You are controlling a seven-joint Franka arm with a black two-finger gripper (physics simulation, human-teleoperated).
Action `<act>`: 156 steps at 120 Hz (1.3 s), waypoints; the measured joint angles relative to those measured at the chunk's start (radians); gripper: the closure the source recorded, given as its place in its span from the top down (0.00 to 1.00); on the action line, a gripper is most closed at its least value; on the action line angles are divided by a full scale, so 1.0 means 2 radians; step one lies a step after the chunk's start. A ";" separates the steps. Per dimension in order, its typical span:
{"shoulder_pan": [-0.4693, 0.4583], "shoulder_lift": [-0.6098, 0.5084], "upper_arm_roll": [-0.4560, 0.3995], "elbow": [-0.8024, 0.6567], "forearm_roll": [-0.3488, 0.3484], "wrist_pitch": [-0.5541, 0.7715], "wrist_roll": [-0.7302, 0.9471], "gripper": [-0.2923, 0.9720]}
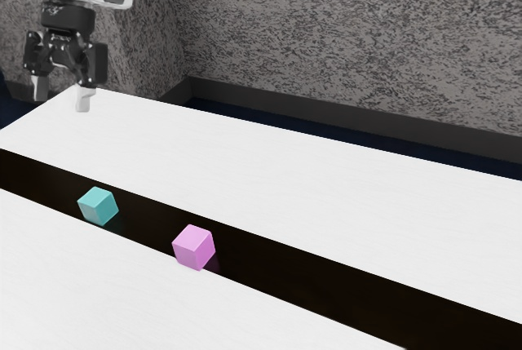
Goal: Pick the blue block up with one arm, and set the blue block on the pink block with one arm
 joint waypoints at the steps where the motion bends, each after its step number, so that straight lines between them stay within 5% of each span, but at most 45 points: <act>1: 0.001 0.000 0.000 -0.002 0.000 0.010 0.000 0.77; 21: 0.020 0.000 0.000 -0.001 0.002 0.148 0.001 0.77; 38: 0.067 0.001 -0.023 0.123 0.006 0.162 0.000 0.77; 53: 0.100 0.028 -0.039 0.148 0.009 0.171 -0.002 0.77; 78: 0.049 0.052 -0.040 0.149 0.010 0.192 -0.004 0.77; 109: 0.058 0.042 -0.030 -0.071 0.009 0.325 -0.005 0.77; 156: 0.043 0.060 0.001 -0.192 0.016 0.520 0.010 0.77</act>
